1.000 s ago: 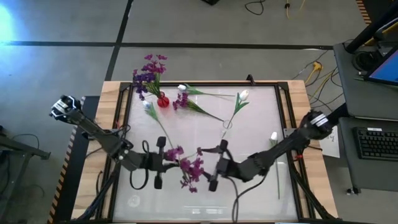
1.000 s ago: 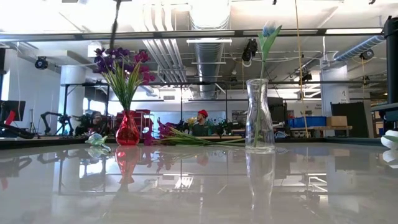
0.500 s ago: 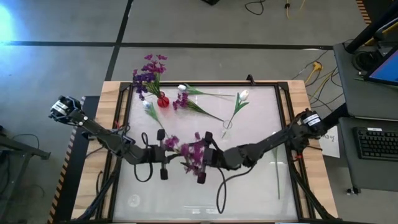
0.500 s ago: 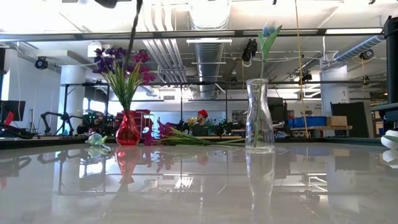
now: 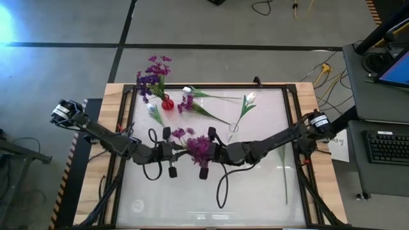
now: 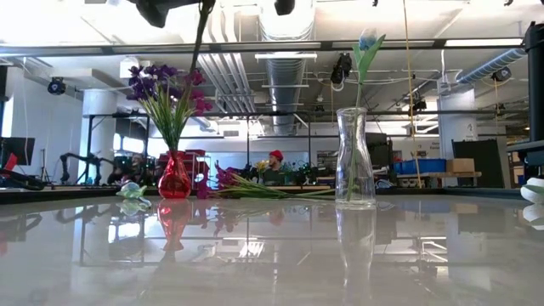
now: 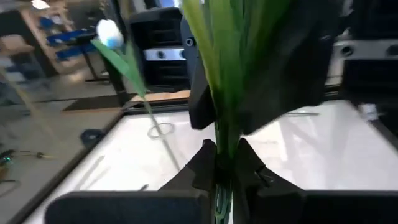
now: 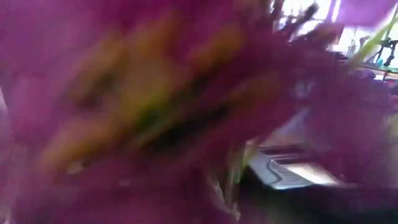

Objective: Sort flowers into vase by color
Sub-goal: Put the light purple flowers into the red vase

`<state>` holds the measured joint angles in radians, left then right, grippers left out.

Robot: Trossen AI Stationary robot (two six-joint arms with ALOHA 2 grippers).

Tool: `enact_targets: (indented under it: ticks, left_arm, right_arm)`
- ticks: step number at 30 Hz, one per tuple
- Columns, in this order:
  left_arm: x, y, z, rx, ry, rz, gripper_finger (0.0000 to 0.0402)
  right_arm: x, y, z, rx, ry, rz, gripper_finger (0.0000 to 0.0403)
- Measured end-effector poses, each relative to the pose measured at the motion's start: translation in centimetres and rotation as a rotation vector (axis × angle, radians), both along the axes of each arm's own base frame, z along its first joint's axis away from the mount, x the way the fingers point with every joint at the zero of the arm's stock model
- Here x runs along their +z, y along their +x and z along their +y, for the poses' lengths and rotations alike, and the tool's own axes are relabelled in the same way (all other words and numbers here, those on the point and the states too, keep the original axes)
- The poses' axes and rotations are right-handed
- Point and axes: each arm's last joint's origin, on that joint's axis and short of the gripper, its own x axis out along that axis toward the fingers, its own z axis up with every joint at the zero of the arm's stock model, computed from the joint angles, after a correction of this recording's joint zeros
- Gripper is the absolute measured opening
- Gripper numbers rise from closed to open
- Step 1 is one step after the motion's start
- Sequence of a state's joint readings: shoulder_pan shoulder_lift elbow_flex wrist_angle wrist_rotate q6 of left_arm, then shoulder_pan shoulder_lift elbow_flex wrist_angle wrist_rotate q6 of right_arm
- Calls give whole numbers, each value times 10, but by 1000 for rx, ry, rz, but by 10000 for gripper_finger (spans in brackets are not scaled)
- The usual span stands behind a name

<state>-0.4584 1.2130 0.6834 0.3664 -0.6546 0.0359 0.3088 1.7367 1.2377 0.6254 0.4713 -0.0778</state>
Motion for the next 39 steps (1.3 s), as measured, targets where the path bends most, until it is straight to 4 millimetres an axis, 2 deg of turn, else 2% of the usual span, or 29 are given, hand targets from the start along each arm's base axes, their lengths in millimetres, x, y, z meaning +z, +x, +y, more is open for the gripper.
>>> enact_targets:
  ticks: [2,5,11,15,19,22,27,31,35,39]
  left_arm:
    - [1,1,2,-52,-29,-1,23]
    - [0,3,6,-83,-51,7,61]
    - [-8,-5,22,116,5,32,150]
    - [-28,-25,42,320,-19,24,195]
    - [-56,-49,69,517,-53,-6,221]
    - [-67,-62,87,556,-69,-34,225]
    - [-73,-68,118,353,-103,-2,208]
    - [-73,-72,145,211,-187,-2,189]
    - [-75,-79,166,290,-279,-26,179]
    - [-77,-82,170,319,-295,-7,176]
  right_arm:
    - [0,0,0,2,-19,3,25]
    - [1,-1,1,-1,-25,6,19]
    - [15,-8,-15,-128,-73,30,19]
    - [25,-8,-39,-186,-106,24,19]
    - [26,-1,-78,-170,-90,11,18]
    - [29,4,-110,-128,-39,-10,18]
    - [40,8,-149,-195,-58,5,18]
    - [51,9,-161,-218,-86,33,18]
    - [60,11,-165,-213,-101,20,18]
    - [63,18,-175,-167,-102,3,18]
